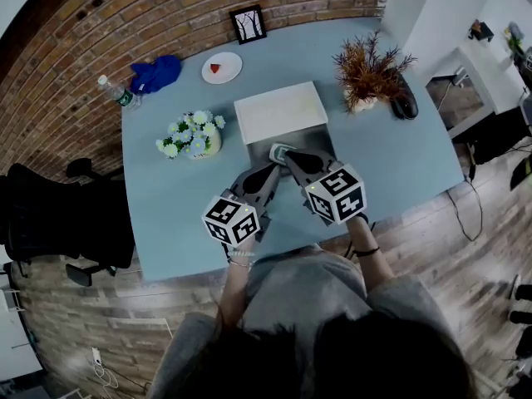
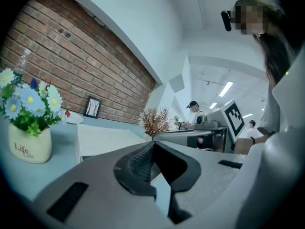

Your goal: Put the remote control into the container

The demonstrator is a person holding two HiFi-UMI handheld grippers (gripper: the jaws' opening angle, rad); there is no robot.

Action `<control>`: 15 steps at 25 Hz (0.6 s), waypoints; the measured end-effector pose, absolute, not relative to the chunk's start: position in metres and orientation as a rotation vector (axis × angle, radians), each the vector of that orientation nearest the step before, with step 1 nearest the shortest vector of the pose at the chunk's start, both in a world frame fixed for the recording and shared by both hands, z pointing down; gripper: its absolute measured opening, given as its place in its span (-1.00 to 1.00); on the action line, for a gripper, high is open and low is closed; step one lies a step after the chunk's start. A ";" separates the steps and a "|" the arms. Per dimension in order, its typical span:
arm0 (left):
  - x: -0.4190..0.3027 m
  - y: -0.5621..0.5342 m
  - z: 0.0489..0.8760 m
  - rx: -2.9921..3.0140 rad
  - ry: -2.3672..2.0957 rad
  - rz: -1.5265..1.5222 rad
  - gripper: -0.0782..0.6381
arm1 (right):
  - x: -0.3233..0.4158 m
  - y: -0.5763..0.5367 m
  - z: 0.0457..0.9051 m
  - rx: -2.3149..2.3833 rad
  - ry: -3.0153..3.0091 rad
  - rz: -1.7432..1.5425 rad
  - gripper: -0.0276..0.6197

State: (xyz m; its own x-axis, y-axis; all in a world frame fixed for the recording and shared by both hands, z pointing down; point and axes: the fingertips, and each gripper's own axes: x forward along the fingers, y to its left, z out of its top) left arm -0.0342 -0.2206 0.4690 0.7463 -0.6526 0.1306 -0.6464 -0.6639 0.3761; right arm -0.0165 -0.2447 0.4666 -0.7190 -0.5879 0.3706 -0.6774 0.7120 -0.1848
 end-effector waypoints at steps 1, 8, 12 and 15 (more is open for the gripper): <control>-0.033 -0.219 0.466 2.554 -0.992 -0.028 -0.77 | -0.015 -0.243 0.461 1.012 -2.656 0.448 -0.91; -0.029 -0.205 0.443 2.612 -1.013 -0.077 -0.77 | -0.004 -0.230 0.430 1.089 -2.756 0.396 -0.92; -0.029 -0.196 0.433 2.631 -1.020 -0.092 -0.77 | -0.002 -0.220 0.420 1.083 -2.792 0.364 -0.92; -0.028 -0.189 0.426 2.647 -1.027 -0.099 -0.77 | -0.002 -0.212 0.414 1.061 -2.831 0.352 -0.92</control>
